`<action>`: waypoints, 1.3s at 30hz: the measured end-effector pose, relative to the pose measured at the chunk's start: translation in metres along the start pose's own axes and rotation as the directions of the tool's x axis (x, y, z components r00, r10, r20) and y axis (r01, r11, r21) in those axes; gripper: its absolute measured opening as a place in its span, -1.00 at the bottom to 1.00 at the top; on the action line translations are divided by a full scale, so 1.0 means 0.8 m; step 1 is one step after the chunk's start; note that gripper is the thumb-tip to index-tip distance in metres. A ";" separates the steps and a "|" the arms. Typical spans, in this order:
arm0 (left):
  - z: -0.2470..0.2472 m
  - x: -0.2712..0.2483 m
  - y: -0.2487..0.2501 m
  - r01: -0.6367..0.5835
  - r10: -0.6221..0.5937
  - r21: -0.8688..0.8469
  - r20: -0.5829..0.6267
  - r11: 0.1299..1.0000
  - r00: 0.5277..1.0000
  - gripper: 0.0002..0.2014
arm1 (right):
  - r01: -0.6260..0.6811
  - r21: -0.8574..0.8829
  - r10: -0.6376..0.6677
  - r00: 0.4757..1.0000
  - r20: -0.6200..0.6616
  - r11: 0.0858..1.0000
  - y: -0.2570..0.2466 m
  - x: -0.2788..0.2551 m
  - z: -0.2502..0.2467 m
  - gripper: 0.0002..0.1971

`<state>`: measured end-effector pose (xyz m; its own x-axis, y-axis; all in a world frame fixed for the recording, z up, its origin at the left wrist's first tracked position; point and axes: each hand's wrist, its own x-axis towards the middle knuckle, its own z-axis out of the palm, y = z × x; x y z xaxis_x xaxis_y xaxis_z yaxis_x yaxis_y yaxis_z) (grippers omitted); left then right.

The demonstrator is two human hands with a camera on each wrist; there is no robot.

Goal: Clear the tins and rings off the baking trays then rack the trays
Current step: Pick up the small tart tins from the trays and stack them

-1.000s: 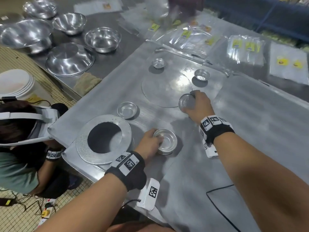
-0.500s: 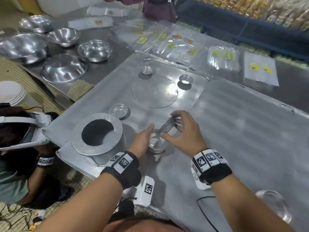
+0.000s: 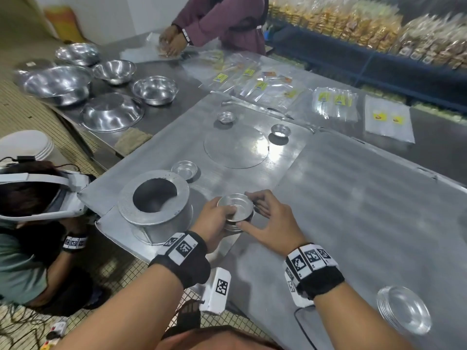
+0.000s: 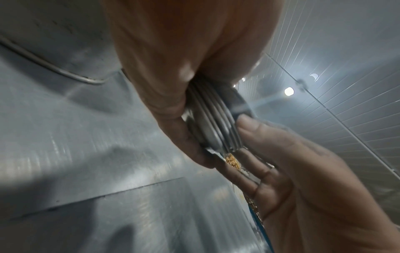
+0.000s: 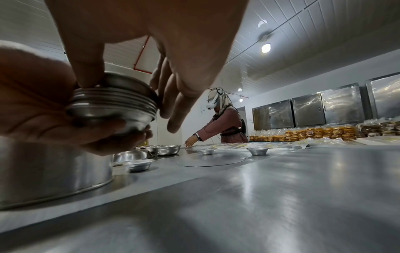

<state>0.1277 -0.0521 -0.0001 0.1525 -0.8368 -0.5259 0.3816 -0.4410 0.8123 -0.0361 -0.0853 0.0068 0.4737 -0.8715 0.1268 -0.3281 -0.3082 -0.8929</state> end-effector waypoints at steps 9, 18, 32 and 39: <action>-0.020 -0.011 0.014 -0.035 0.035 0.000 -0.049 0.999 0.998 -0.68 | -0.031 0.054 0.024 0.990 0.140 0.998 -0.019 0.012 -0.003 -0.26; -0.056 -0.022 0.071 -0.125 0.117 -0.066 -0.105 0.990 0.987 -0.72 | 0.013 -0.178 0.038 0.959 0.279 0.984 -0.022 0.079 0.024 -0.21; -0.164 0.008 0.136 -0.160 0.131 -0.078 -0.290 0.984 0.948 -0.79 | -0.146 -0.555 0.273 0.950 0.154 0.819 -0.020 0.244 0.143 -0.65; -0.209 0.023 0.150 -0.138 0.116 -0.060 -0.286 0.989 0.951 -0.74 | -0.327 -0.529 0.413 0.910 0.048 0.783 -0.002 0.283 0.172 -0.63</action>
<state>0.3287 -0.0664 0.0453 0.4500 -0.7540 -0.4785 0.4108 -0.3009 0.8606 0.1844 -0.2292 -0.0224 0.3344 -0.9018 -0.2739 -0.8444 -0.1577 -0.5120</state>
